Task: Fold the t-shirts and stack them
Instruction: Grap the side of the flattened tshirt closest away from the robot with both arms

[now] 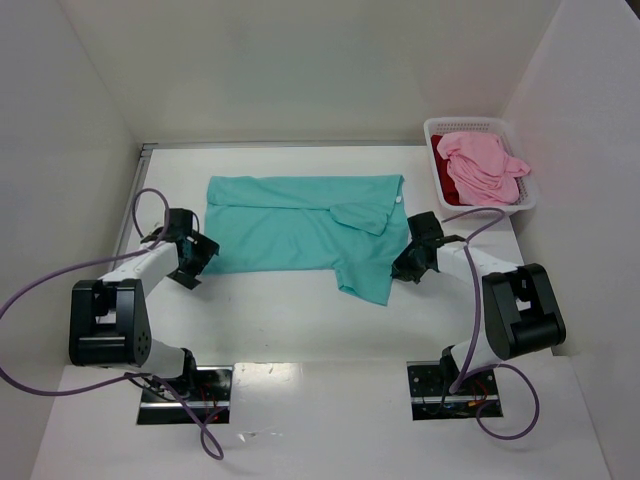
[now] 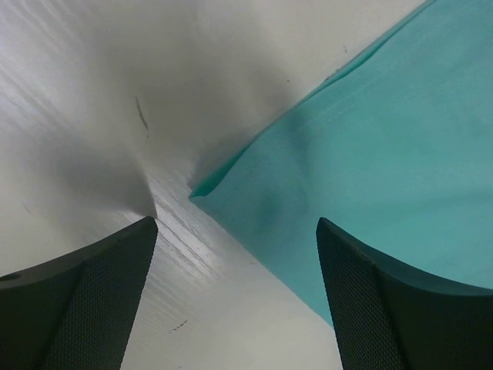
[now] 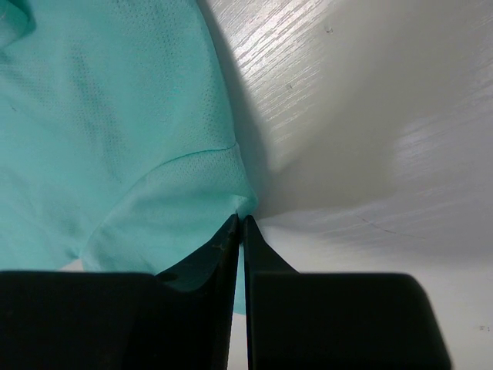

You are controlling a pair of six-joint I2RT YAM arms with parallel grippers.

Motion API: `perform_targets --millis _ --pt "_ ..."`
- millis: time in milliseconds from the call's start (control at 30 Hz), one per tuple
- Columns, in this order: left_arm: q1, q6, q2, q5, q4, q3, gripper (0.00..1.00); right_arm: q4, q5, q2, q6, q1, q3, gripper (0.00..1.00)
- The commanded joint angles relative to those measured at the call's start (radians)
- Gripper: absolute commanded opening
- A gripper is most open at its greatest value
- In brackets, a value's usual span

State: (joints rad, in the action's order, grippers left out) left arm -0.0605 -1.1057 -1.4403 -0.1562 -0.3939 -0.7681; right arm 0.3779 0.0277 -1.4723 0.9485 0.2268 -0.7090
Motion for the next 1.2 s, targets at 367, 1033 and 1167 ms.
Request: perform_targets --millis 367,1033,1167 --pt "-0.005 -0.059 -0.031 -0.032 0.033 0.026 0.66 0.001 -0.018 0.015 -0.005 0.009 -0.038 0.10" --pt "-0.024 -0.019 -0.098 -0.022 0.040 -0.013 0.00 -0.008 -0.018 0.036 0.004 0.009 -0.047 0.05" --pt "-0.024 0.003 -0.071 -0.008 -0.006 -0.033 0.00 0.013 -0.018 0.046 -0.005 0.009 -0.047 0.02"
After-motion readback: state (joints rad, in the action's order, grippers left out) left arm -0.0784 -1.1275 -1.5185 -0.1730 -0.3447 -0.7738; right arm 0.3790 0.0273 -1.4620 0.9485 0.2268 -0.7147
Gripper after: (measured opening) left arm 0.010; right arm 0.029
